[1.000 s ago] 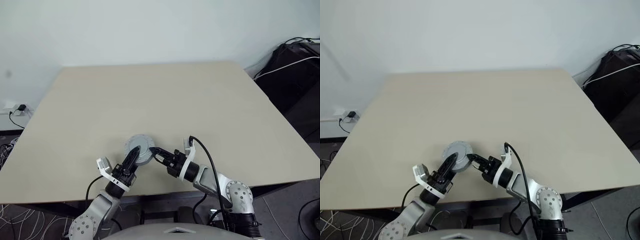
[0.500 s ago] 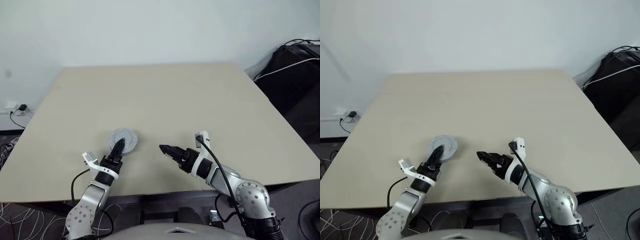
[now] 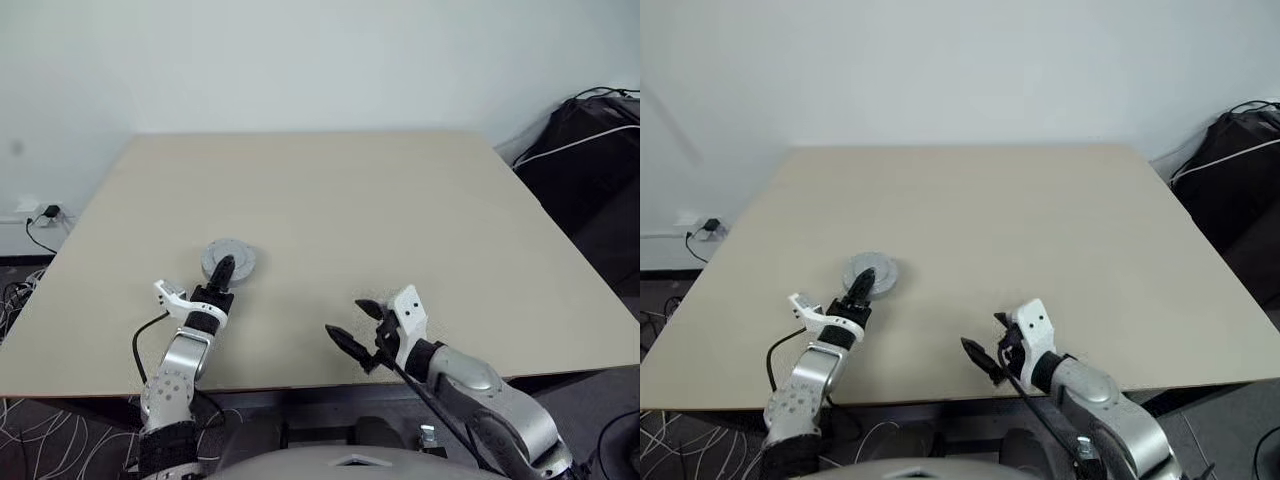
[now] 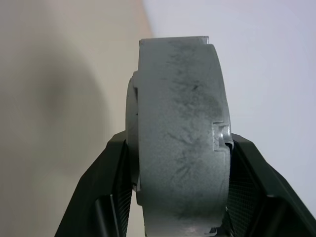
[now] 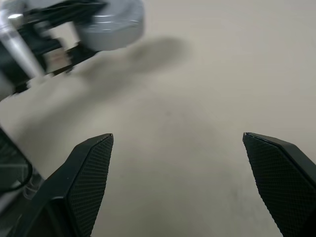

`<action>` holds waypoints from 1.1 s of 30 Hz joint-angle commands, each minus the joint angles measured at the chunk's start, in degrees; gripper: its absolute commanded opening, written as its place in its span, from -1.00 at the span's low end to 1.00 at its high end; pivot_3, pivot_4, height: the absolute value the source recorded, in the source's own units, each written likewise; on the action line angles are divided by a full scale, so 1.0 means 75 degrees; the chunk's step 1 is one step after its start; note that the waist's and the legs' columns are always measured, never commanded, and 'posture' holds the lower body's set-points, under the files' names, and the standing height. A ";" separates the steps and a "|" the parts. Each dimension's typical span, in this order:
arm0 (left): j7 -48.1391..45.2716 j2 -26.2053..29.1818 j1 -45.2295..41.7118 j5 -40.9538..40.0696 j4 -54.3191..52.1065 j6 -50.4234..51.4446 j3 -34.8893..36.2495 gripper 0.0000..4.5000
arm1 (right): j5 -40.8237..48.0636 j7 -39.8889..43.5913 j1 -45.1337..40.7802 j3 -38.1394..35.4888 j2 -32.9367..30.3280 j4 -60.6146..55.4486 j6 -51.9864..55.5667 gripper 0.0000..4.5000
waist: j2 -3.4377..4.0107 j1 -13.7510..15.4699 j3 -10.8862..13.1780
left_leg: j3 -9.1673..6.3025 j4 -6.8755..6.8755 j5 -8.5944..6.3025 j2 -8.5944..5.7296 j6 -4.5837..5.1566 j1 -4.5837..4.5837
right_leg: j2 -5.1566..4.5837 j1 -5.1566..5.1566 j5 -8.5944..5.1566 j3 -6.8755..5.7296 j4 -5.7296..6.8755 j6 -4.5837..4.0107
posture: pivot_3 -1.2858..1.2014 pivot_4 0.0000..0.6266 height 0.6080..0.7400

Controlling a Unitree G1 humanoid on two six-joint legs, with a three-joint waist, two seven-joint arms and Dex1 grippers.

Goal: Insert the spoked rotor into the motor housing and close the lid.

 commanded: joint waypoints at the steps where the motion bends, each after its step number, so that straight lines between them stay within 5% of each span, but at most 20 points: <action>1: 0.0067 0.0014 -0.0679 0.0206 0.0197 -0.0430 0.0277 -0.06 | -0.0822 0.0288 0.0091 -0.0010 -0.0059 -0.0097 -0.1016 1.00 | -0.0018 0.0018 -0.0004 | 0.0000 0.0002 0.0000 0.0000 0.0001 0.0000 | 0.0000 0.0002 0.0000 0.0000 -0.0001 0.0004 | 0.03 -1.00 1.00; 17: -0.0035 0.0490 -0.2964 0.1419 0.2957 -0.1138 0.0995 -0.06 | -0.2912 0.0247 0.0608 -0.0308 0.0327 0.0957 -0.3268 1.00 | -0.0060 0.0120 -0.0021 | -0.0005 0.0012 0.0010 0.0000 -0.0004 0.0011 | 0.0010 0.0014 0.0047 -0.0005 0.0002 0.0023 | 0.03 -1.00 1.00; 33: 0.0106 0.0708 -0.4455 0.2513 0.5678 -0.1658 0.1333 -0.06 | -0.2976 0.0381 0.0789 -0.0357 0.0846 0.0840 -0.2987 1.00 | -0.0065 0.0112 -0.0024 | -0.0014 0.0012 0.0029 -0.0001 -0.0005 0.0017 | 0.0013 0.0020 0.0069 -0.0011 0.0006 0.0036 | 0.03 -1.00 1.00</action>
